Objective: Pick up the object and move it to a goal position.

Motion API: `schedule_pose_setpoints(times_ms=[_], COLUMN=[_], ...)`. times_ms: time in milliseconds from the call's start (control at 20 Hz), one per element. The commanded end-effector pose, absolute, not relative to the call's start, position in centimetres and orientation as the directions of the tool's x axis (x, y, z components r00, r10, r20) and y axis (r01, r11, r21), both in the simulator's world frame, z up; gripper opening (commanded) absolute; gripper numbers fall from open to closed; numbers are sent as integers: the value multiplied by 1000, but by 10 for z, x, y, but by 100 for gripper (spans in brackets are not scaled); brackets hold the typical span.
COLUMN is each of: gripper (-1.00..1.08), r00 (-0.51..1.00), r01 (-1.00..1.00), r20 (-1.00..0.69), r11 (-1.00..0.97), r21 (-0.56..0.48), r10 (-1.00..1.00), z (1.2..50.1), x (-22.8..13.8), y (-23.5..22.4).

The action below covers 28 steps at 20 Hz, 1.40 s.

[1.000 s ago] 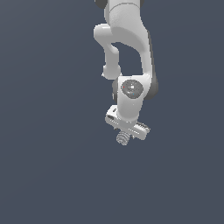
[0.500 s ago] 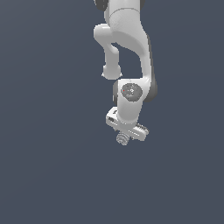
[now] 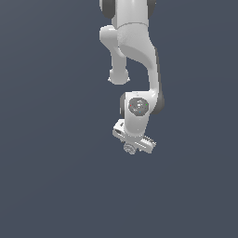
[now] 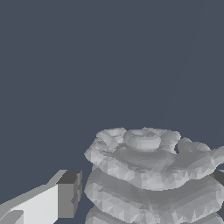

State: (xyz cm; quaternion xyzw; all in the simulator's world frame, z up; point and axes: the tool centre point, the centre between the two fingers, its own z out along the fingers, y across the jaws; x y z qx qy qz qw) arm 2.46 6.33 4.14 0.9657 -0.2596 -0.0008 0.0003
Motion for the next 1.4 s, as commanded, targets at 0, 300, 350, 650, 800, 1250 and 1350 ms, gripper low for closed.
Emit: schedule_pose_setpoints(times_ms=[0, 300, 350, 650, 800, 1250, 1350], gripper=[-100, -100, -100, -100, -100, -100, -100], r00=[865, 865, 865, 865, 865, 865, 865], r01=[-501, -501, -501, -501, -501, -502, -502], r20=[0, 0, 0, 0, 0, 0, 0], r11=[-865, -865, -865, -865, -865, -865, -865], r21=[0, 0, 0, 0, 0, -1, -1], r10=[-501, -501, -501, -501, -501, -502, -502], z=[41, 41, 41, 44, 50, 101, 119], x=[26, 26, 26, 25, 24, 16, 14], y=[63, 63, 63, 62, 59, 32, 22])
